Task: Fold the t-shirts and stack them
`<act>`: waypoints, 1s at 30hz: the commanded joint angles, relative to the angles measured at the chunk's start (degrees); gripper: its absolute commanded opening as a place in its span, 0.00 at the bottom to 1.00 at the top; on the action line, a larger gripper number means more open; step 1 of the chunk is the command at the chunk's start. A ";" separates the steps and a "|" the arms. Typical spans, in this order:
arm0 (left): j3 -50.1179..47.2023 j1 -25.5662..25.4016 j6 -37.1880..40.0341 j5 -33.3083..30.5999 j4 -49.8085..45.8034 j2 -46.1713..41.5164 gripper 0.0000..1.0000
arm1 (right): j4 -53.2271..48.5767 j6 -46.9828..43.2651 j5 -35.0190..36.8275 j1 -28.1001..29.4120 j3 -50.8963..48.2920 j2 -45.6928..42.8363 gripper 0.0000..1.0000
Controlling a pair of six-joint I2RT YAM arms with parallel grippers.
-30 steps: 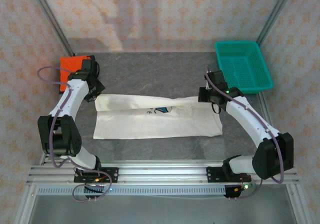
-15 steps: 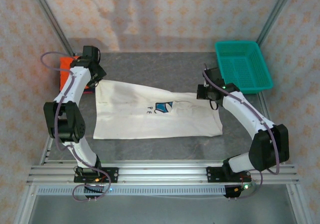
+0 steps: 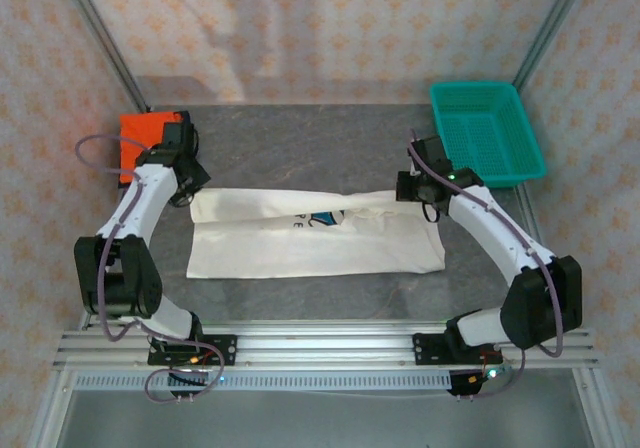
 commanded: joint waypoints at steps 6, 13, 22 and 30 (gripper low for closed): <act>-4.71 -0.21 -1.37 -0.28 0.03 -5.45 0.00 | -5.11 -0.86 1.96 0.14 -1.60 -2.94 0.02; -8.73 -0.18 -1.71 0.27 -0.07 -8.12 0.00 | -8.48 0.39 3.26 0.11 -3.51 -4.30 0.02; -12.54 -0.18 -1.91 0.12 -0.66 -10.80 0.00 | -11.10 2.99 3.63 0.11 -5.27 -3.83 0.03; -10.54 -0.18 -0.89 -1.11 -0.34 -9.95 0.00 | -10.92 4.02 2.50 0.14 -5.94 -2.04 0.03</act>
